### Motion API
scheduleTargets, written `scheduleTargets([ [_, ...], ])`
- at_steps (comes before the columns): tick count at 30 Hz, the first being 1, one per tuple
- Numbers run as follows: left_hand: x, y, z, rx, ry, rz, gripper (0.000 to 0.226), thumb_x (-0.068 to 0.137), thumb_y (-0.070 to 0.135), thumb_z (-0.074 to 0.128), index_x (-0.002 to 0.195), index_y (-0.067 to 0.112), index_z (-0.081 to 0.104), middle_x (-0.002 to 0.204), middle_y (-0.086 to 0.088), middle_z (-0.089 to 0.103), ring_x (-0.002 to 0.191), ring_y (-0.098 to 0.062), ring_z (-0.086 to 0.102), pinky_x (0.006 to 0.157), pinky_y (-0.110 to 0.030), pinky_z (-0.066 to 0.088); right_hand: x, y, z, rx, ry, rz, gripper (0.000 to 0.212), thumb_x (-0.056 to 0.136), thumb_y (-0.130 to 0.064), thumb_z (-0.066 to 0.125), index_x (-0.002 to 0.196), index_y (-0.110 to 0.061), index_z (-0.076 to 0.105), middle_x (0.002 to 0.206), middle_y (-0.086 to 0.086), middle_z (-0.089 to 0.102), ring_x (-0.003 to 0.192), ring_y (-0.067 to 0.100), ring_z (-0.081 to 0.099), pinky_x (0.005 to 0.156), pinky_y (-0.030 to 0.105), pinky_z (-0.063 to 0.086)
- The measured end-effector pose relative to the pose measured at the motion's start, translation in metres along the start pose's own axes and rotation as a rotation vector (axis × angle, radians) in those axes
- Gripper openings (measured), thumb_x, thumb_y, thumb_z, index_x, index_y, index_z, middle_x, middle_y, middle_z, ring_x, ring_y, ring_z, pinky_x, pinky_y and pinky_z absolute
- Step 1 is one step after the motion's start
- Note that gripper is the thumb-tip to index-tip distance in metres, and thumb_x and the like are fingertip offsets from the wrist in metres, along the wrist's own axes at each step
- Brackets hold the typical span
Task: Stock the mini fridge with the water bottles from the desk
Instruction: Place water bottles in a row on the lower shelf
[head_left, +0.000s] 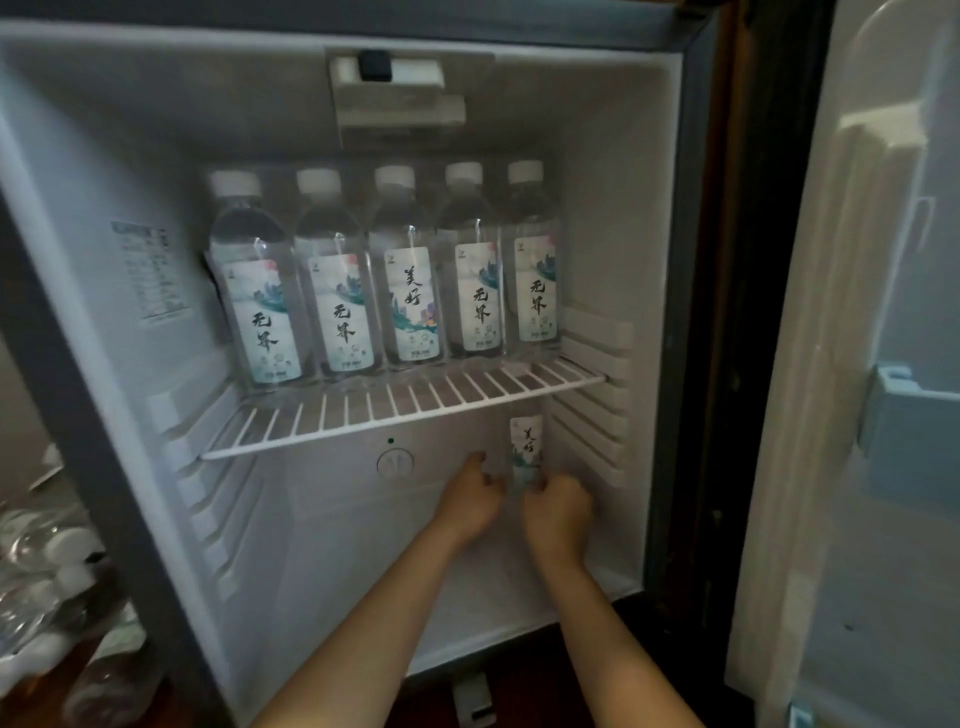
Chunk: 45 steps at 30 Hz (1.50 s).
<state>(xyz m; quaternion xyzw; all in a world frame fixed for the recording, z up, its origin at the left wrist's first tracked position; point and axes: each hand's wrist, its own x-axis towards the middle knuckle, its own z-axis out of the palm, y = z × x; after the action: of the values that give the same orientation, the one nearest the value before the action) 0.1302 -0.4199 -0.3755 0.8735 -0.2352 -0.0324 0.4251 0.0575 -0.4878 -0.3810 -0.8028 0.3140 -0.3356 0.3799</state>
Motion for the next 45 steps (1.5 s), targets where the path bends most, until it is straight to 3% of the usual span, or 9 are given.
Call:
scheduleTargets([
  [4, -0.041, -0.004, -0.018, -0.103, 0.151, -0.002, 0.039, 0.094, 0.011, 0.045, 0.133, 0.010, 0.043, 0.106, -0.014, 0.064, 0.097, -0.025, 0.059, 0.073, -0.023, 0.040, -0.022, -0.002, -0.001, 0.073, -0.056, -0.048, 0.026, 0.089, -0.007, 0.047, 0.103, -0.005, 0.070, 0.103, 0.017, 0.069, 0.097, 0.030, 0.063, 0.071, 0.027, 0.041],
  [8, -0.107, -0.016, -0.043, -0.239, 0.280, 0.098, 0.025, 0.091, 0.007, 0.051, 0.111, 0.020, 0.058, 0.091, 0.002, 0.068, 0.087, -0.010, 0.061, 0.071, -0.014, 0.041, -0.056, -0.007, 0.003, 0.238, -0.208, -0.097, 0.029, 0.085, -0.004, 0.052, 0.109, -0.007, 0.068, 0.107, 0.012, 0.069, 0.103, 0.027, 0.064, 0.094, 0.034, 0.048],
  [14, -0.197, -0.063, -0.098, -0.322, 0.161, 0.055, 0.029, 0.091, 0.004, 0.051, 0.087, 0.030, 0.063, 0.074, 0.008, 0.068, 0.075, -0.001, 0.065, 0.076, -0.021, 0.048, -0.126, -0.034, 0.006, 0.337, -0.563, -0.231, 0.035, 0.076, 0.008, 0.046, 0.060, -0.020, 0.060, 0.058, 0.004, 0.062, 0.056, 0.017, 0.060, 0.060, 0.028, 0.051],
  [22, -0.266, -0.139, -0.178, -0.228, 0.291, -0.111, 0.024, 0.093, 0.008, 0.051, 0.085, 0.027, 0.062, 0.078, 0.003, 0.067, 0.067, 0.002, 0.062, 0.063, -0.013, 0.047, -0.216, -0.077, 0.041, 0.330, -0.914, -0.365, 0.041, 0.078, 0.009, 0.042, 0.057, -0.022, 0.058, 0.057, 0.001, 0.059, 0.045, 0.004, 0.055, 0.047, 0.013, 0.042],
  [26, -0.283, -0.181, -0.210, 0.079, 0.508, -0.129, 0.016, 0.088, 0.008, 0.058, 0.086, 0.021, 0.067, 0.086, 0.002, 0.066, 0.083, -0.011, 0.061, 0.075, -0.020, 0.041, -0.250, -0.097, 0.068, 0.302, -1.000, -0.423, 0.040, 0.080, 0.005, 0.043, 0.060, -0.025, 0.059, 0.060, 0.000, 0.061, 0.055, 0.018, 0.060, 0.061, 0.031, 0.054],
  [31, -0.285, -0.215, -0.252, 0.544, 0.600, -0.325, 0.032, 0.086, 0.015, 0.057, 0.116, 0.008, 0.059, 0.121, -0.015, 0.054, 0.117, -0.032, 0.047, 0.099, -0.039, 0.036, -0.276, -0.121, 0.103, 0.221, -1.082, -0.462, 0.033, 0.079, 0.004, 0.042, 0.070, -0.021, 0.062, 0.062, -0.004, 0.061, 0.057, 0.013, 0.060, 0.064, 0.026, 0.052],
  [37, -0.279, -0.219, -0.262, 0.709, 0.393, -0.626, 0.059, 0.085, 0.040, 0.055, 0.133, 0.013, 0.034, 0.128, -0.012, 0.048, 0.115, -0.032, 0.052, 0.088, -0.039, 0.045, -0.296, -0.130, 0.138, 0.275, -1.067, -0.399, 0.039, 0.080, 0.005, 0.044, 0.066, -0.027, 0.060, 0.067, -0.008, 0.062, 0.056, 0.000, 0.056, 0.068, 0.023, 0.051],
  [40, -0.282, -0.220, -0.256, 0.794, 0.417, -0.643, 0.055, 0.081, 0.038, 0.058, 0.125, 0.011, 0.037, 0.120, -0.010, 0.053, 0.109, -0.031, 0.056, 0.084, -0.038, 0.047, -0.294, -0.127, 0.145, 0.325, -1.061, -0.358, 0.034, 0.084, 0.004, 0.046, 0.074, -0.023, 0.064, 0.070, -0.007, 0.063, 0.060, 0.001, 0.058, 0.063, 0.017, 0.049],
  [45, -0.289, -0.215, -0.241, 0.858, 0.474, -0.572, 0.059, 0.082, 0.053, 0.050, 0.125, 0.013, 0.038, 0.119, -0.008, 0.057, 0.106, -0.028, 0.059, 0.082, -0.035, 0.048, -0.293, -0.124, 0.150, 0.429, -1.084, -0.199, 0.023, 0.089, -0.002, 0.050, 0.086, -0.020, 0.063, 0.079, 0.000, 0.066, 0.067, 0.011, 0.061, 0.068, 0.025, 0.052],
])
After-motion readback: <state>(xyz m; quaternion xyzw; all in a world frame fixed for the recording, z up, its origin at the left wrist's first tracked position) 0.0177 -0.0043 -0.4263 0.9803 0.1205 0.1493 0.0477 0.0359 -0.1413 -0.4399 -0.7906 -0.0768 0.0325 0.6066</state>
